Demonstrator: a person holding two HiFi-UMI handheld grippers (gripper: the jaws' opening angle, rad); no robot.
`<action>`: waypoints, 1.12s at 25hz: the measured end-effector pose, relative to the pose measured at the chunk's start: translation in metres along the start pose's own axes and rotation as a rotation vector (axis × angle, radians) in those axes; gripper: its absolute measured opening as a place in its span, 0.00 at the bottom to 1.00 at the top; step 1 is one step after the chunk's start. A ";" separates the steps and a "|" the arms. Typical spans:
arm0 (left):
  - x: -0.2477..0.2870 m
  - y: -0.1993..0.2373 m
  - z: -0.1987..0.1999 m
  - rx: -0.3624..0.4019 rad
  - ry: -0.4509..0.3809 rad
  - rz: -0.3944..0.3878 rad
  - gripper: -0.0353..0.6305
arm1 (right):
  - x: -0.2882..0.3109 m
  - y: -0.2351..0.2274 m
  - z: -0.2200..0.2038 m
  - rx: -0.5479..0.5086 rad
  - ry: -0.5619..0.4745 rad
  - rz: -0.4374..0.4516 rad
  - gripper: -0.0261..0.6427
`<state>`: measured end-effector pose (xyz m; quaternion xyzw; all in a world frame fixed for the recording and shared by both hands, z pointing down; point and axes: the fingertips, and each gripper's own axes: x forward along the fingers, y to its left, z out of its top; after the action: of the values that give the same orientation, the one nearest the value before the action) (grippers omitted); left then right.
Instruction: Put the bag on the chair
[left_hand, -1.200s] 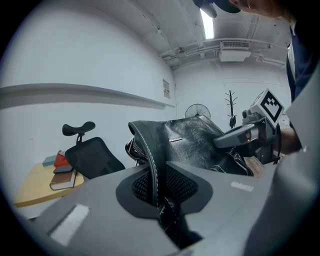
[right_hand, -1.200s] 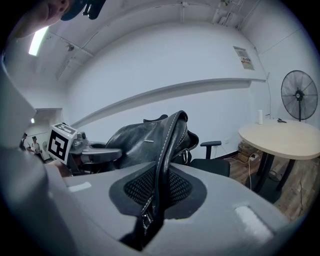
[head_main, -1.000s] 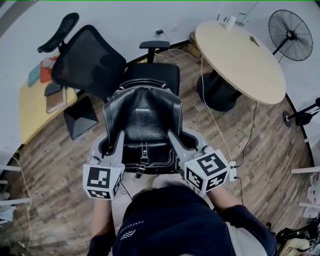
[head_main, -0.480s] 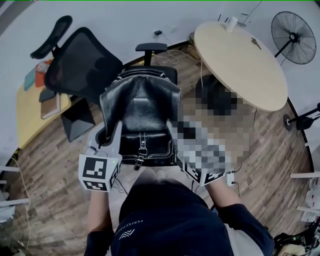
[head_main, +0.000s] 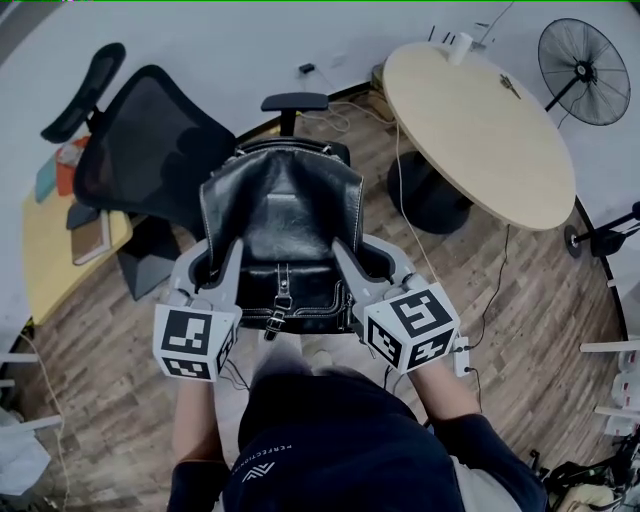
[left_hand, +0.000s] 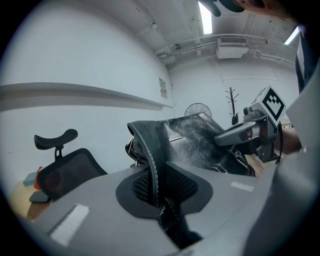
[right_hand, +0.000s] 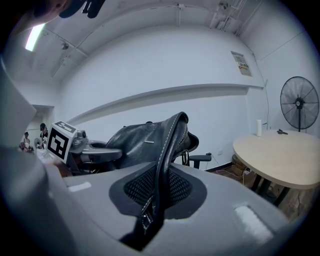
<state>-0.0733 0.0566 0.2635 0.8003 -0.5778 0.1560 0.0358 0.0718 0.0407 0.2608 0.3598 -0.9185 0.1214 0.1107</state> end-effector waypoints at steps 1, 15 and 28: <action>0.008 0.006 0.000 -0.002 0.000 -0.007 0.14 | 0.008 -0.004 0.002 -0.001 0.002 -0.007 0.10; 0.131 0.104 0.008 -0.017 0.031 -0.091 0.14 | 0.138 -0.066 0.035 0.030 0.044 -0.088 0.10; 0.219 0.159 -0.026 -0.031 0.083 -0.139 0.14 | 0.231 -0.112 0.019 0.059 0.090 -0.150 0.10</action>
<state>-0.1658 -0.1898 0.3317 0.8307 -0.5213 0.1771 0.0825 -0.0190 -0.1917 0.3260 0.4248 -0.8791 0.1559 0.1497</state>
